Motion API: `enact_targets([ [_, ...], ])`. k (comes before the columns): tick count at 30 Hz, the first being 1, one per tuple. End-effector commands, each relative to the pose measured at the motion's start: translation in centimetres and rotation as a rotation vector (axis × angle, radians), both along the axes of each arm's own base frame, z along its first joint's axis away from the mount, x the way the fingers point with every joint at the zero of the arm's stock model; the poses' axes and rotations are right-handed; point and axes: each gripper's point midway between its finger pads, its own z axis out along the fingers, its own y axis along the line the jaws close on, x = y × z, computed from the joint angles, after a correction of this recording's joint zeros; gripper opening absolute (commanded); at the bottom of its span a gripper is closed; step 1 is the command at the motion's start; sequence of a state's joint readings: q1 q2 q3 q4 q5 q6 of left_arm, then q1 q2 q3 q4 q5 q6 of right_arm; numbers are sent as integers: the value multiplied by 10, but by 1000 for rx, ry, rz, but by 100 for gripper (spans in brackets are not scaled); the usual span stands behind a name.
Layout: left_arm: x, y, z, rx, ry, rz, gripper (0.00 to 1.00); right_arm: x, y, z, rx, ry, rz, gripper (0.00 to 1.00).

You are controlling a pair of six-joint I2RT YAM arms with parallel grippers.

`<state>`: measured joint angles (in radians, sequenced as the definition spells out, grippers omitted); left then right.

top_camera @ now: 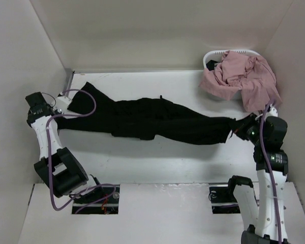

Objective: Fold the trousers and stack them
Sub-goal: Flatten the trousers out

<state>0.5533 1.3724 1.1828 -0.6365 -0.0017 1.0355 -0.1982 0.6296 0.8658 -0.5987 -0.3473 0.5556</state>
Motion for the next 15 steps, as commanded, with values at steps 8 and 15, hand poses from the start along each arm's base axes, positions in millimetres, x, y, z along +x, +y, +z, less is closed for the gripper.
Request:
enact_targets([
  [8,-5,23,62,128,-173,39,2,-27,-4,78,-71,-267,-38,3],
  [15,35,25,262,208,-739,82,2,-38,5,247,-202,-614,6,3],
])
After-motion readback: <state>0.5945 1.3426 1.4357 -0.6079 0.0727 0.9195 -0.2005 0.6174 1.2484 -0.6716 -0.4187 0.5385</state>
